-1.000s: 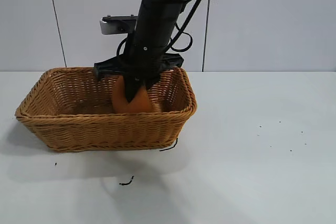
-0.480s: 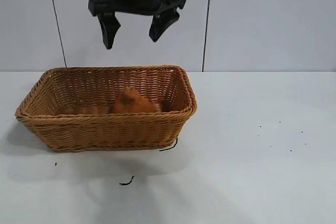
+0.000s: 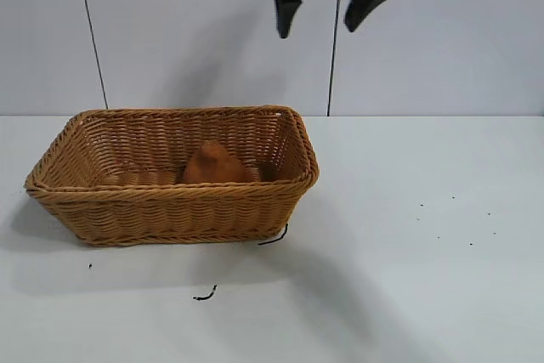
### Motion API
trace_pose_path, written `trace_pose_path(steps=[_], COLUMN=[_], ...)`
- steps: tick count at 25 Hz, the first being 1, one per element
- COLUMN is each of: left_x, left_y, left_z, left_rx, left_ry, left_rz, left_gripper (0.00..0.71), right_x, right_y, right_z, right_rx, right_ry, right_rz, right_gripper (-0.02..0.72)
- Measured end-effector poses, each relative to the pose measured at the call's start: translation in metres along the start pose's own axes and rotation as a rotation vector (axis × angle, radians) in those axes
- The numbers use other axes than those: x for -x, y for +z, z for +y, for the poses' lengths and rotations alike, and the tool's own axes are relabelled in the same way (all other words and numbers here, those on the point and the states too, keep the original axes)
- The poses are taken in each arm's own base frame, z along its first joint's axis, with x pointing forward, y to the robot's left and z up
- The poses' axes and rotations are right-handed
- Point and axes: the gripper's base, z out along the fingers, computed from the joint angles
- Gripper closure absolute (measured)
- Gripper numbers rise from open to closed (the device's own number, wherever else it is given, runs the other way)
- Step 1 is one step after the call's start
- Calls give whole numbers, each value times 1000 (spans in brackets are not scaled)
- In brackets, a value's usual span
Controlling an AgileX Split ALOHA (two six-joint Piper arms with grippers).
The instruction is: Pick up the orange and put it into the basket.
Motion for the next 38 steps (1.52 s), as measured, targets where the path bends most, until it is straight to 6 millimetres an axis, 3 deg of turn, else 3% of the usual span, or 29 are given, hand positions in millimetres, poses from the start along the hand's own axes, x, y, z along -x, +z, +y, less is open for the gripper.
trace_pose_path(steps=[3, 5, 10, 14, 19, 26, 34, 38], left_x=[0, 0, 0, 0, 0, 0, 0, 0], left_y=[0, 0, 0, 0, 0, 0, 0, 0], left_z=[0, 0, 0, 0, 0, 0, 0, 0], left_rx=[0, 0, 0, 0, 0, 0, 0, 0], left_ry=[0, 0, 0, 0, 0, 0, 0, 0], left_rz=[0, 0, 0, 0, 0, 0, 0, 0], left_gripper=[71, 71, 71, 71, 71, 71, 71, 71], right_x=[1, 1, -4, -29, -85, -183, -279, -323], right_y=[1, 1, 0, -3, -28, -90, -156, -178], right_z=[-25, -32, -30, -31, -32, -35, -38, -38], right_rx=[-22, -27, -1, -2, -8, -14, -2, 10], right_ry=[44, 56, 68, 57, 49, 43, 3, -7], right_rz=[0, 1, 28, 132, 294, 428, 377, 239], right_gripper=[27, 27, 27, 27, 27, 27, 27, 27])
